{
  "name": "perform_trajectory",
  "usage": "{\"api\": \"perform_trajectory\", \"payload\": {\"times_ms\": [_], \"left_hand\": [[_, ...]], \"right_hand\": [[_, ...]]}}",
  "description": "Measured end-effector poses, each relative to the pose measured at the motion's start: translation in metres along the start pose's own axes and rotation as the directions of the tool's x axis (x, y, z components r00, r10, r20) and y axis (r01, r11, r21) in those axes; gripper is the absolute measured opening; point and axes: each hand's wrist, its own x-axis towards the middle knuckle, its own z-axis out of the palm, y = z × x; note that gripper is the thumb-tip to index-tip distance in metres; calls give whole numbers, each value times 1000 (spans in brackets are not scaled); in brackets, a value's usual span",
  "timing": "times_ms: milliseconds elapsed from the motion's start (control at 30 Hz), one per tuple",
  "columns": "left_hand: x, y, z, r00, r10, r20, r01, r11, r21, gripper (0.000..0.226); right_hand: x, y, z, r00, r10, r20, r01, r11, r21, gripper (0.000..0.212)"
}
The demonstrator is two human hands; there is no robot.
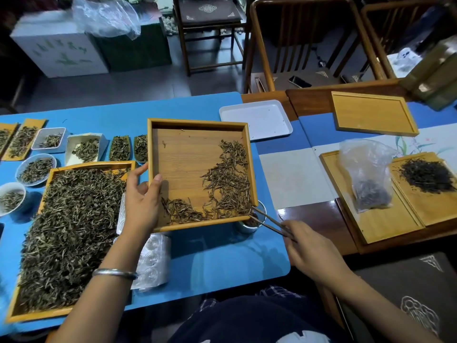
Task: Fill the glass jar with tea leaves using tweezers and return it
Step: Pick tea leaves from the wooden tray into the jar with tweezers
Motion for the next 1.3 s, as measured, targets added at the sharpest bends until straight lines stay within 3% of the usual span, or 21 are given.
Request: {"api": "perform_trajectory", "payload": {"times_ms": [233,500,667,1300], "left_hand": [[-1,2,0,1000,4,-4,-4,1000,12,34],[-1,5,1,1000,8,7,-8,1000,-25,26],[-1,4,3,999,32,4,-32,999,-28,26],[6,-7,0,998,59,29,-58,998,-29,25]], "right_hand": [[9,-30,-15,988,-78,-132,83,996,35,30],[56,-106,-2,912,-407,-62,409,912,24,32],[64,-119,10,858,-513,-26,513,858,-16,30],[49,-44,1,957,-288,37,290,956,-46,37]]}}
